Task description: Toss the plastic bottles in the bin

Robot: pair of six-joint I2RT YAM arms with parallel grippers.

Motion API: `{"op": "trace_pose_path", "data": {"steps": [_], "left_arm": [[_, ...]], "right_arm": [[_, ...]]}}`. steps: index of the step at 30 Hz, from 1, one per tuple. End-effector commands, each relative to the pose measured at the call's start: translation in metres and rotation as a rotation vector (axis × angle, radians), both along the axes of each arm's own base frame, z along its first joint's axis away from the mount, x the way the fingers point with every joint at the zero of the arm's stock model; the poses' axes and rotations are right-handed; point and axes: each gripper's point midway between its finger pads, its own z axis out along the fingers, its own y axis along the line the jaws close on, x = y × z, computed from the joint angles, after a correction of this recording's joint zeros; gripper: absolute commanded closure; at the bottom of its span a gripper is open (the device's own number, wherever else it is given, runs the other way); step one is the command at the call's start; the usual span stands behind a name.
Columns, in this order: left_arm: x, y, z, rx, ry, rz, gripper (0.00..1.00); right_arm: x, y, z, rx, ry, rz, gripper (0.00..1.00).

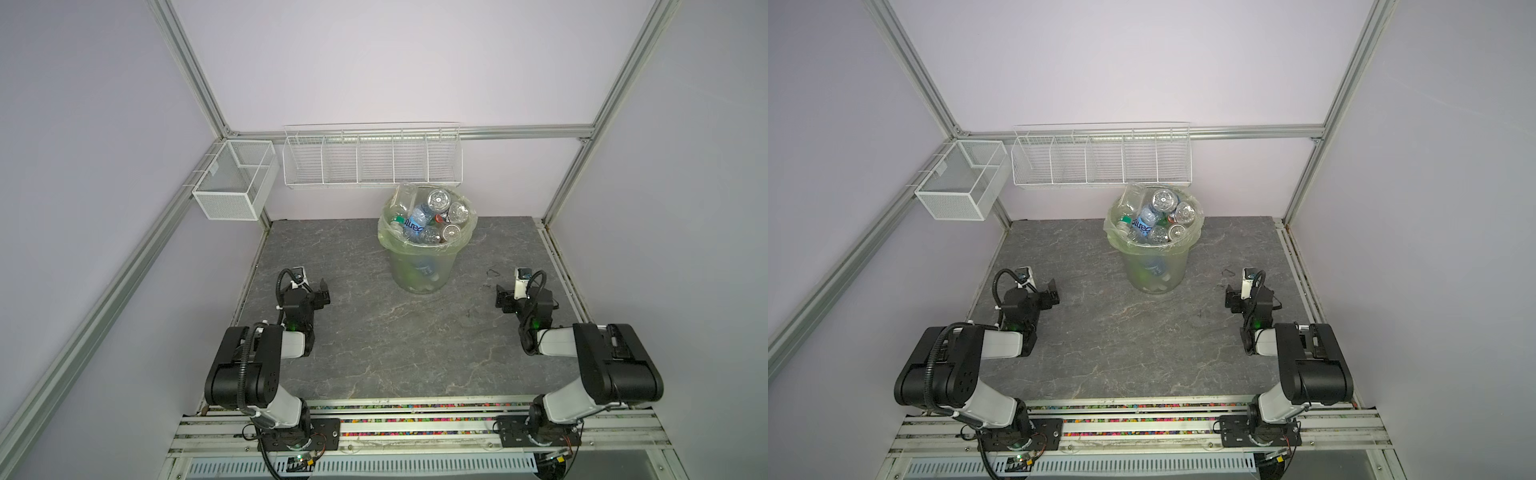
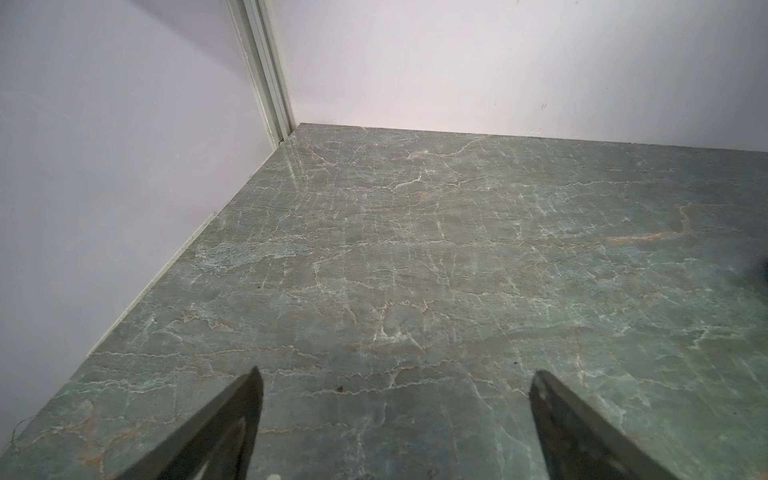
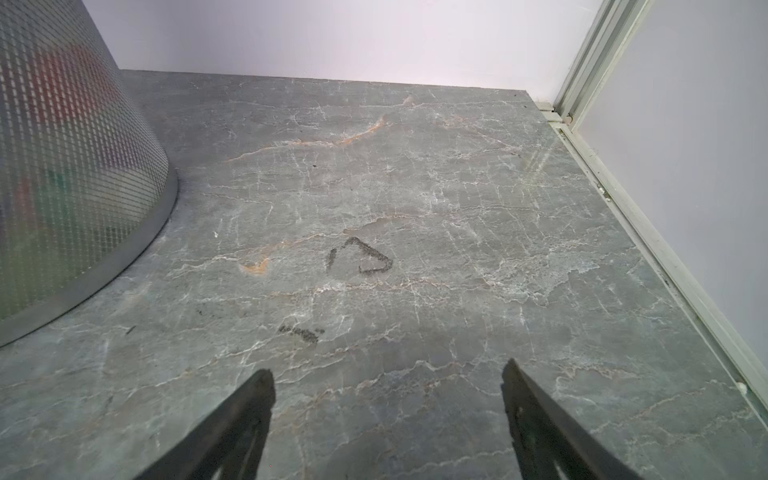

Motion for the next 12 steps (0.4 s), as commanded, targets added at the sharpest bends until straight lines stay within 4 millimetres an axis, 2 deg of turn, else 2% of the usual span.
{"op": "trace_pose_path", "data": {"steps": [1,12], "left_arm": [[0.0047,0.0020,0.0119,-0.004,-0.031,0.008,0.01],[0.0046,0.0017,0.0121,-0.003,-0.032,0.006,0.01]], "right_arm": [[0.0033,0.0009,0.0120,-0.001,-0.032,0.007,0.12],[0.0035,0.0005,0.0123,0.002,-0.034,0.007,0.11]]}}
